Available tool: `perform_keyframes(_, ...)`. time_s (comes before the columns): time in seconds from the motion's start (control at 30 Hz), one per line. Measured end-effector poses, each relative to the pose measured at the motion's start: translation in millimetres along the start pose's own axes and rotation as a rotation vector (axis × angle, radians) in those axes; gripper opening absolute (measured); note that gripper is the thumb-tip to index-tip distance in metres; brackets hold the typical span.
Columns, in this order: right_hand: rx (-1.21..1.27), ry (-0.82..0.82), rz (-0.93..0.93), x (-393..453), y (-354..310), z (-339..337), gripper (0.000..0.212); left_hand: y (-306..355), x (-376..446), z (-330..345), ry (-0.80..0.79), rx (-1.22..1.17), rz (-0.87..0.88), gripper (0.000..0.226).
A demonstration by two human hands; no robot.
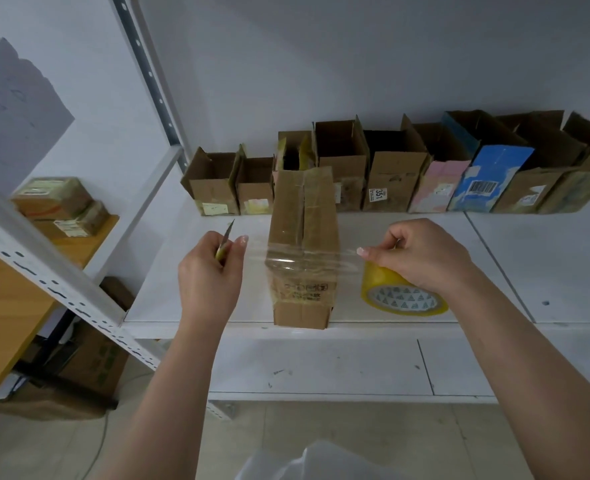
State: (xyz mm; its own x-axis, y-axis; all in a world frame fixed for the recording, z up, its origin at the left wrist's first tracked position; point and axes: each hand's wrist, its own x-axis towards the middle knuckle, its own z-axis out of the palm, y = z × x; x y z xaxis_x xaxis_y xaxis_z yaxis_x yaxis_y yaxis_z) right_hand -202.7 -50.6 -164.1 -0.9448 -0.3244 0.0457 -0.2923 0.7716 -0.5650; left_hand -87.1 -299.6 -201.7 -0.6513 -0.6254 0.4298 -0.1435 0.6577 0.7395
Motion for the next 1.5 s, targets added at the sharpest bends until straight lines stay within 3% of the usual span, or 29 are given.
perform_keyframes(0.3,-0.018,-0.067,0.058,14.3,3.1,18.4,0.052,-17.1,2.1,11.0,-0.045,-0.041,-0.057,0.041)
perform_keyframes(0.67,0.382,-0.177,0.125,16.3,21.8,49.2,0.058,-30.3,-25.0,59.4,-0.296,-0.566,-0.524,0.036)
perform_keyframes(0.8,0.43,-0.175,0.103,16.2,26.9,50.3,0.057,-32.6,-31.4,65.5,-0.415,-0.559,-0.563,0.055)
perform_keyframes(0.97,0.446,-0.177,0.112,15.6,28.3,49.8,0.054,-31.3,-32.8,70.3,-0.46,-0.573,-0.659,0.057)
perform_keyframes(1.13,0.453,-0.188,0.128,15.9,26.3,49.2,0.064,-35.7,-31.5,58.0,-0.445,-0.541,-0.623,0.044)
perform_keyframes(1.23,0.434,-0.193,0.111,14.8,24.1,48.7,0.065,-26.4,-5.5,31.7,-0.315,-0.428,-0.455,0.038)
perform_keyframes(1.3,0.421,-0.198,0.091,15.2,19.7,50.5,0.064,-2.6,17.2,14.2,-0.313,-0.419,-0.264,0.034)
perform_keyframes(1.4,0.383,-0.202,0.077,16.7,14.7,53.4,0.054,47.3,40.0,11.3,-0.621,-0.456,-0.038,0.038)
perform_keyframes(1.5,0.372,-0.214,0.07,17.3,12.9,53.4,0.044,76.4,42.3,33.4,-0.891,-0.33,0.038,0.045)
